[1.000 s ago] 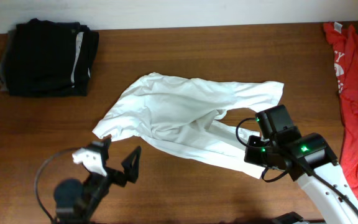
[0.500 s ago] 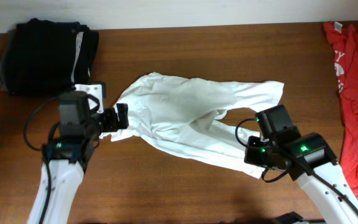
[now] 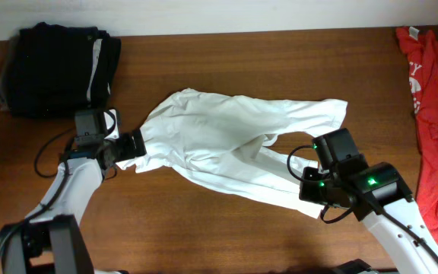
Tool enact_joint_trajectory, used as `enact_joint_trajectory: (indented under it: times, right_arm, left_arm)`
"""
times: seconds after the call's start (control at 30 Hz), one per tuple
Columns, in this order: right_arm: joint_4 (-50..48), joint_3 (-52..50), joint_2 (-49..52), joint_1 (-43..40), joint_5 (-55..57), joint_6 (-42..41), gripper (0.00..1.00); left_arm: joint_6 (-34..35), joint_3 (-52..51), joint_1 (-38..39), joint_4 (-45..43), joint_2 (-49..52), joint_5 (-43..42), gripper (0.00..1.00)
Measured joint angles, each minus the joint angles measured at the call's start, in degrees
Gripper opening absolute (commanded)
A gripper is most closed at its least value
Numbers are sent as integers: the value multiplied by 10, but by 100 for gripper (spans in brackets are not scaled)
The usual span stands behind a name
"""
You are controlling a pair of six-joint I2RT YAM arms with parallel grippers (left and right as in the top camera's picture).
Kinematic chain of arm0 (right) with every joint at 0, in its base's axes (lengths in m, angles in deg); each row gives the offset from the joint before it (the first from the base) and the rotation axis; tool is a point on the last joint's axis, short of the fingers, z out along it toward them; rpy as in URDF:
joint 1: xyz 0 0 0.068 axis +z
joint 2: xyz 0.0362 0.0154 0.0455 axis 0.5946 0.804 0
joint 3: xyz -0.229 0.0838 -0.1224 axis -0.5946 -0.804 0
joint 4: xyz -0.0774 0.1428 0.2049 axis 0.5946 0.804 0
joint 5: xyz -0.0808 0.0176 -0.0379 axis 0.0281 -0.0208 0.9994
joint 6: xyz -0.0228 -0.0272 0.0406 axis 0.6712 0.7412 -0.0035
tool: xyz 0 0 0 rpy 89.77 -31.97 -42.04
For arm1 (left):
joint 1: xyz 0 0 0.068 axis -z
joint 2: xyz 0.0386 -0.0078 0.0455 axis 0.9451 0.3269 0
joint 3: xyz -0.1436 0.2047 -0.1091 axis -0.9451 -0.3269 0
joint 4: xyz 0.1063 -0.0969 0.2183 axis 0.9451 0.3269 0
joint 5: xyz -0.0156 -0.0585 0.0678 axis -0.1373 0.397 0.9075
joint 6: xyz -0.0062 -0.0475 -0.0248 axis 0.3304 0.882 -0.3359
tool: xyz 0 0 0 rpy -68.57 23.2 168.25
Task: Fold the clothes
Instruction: 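Grasp the left side of the T-shirt with the left gripper, then lift and stretch the T-shirt between both grippers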
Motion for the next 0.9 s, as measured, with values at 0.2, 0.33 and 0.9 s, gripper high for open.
enact_joint_trajectory:
  times: [0.2, 0.33, 0.9]
  right_arm:
    - [0, 0, 0, 0, 0, 0, 5]
    - [0, 0, 0, 0, 0, 0, 5]
    - [32, 54, 4, 0, 0, 38, 4]
  left_arm:
    - [0, 0, 0, -3, 54, 0, 99]
    - [-4, 4, 0, -4, 72, 3, 89]
    - [-1, 5, 0, 43, -21, -64, 1]
